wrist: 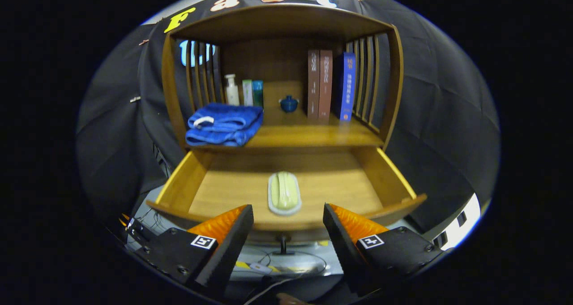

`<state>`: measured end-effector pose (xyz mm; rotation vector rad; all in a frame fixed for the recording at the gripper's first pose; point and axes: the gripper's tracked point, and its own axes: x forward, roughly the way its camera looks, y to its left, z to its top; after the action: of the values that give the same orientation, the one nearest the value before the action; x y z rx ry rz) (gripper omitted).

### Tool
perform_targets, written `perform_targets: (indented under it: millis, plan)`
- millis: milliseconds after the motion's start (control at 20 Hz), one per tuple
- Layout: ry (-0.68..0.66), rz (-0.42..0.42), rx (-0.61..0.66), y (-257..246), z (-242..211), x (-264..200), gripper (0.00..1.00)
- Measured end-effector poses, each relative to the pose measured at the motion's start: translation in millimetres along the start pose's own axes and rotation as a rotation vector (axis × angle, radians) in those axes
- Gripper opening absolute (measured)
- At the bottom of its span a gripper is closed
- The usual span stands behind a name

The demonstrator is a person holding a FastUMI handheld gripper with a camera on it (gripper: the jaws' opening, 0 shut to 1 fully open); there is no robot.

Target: Pull open the drawer, take out the items inside it, and place them on the countertop above the cabinet.

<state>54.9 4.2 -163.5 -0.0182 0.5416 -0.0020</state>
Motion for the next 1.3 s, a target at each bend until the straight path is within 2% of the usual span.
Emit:
perform_targets:
  millis: [100,250,550,700,900,1100,1300]
  plan:
    - [-0.003,0.015,0.005,5.8,22.5,28.0,1.0]
    - [0.083,0.033,-0.003,15.5,28.1,78.6,1.0]
    - [0.341,0.039,-0.036,20.2,-13.2,156.4,1.0]
    - [0.453,0.029,-0.016,16.6,-40.7,179.6,1.0]
    - [0.525,0.02,-0.031,14.4,-60.4,192.3,0.96]
    - [0.584,0.028,-0.04,18.3,-70.8,192.2,0.83]
    - [0.655,0.024,-0.041,16.3,-77.5,194.0,0.44]
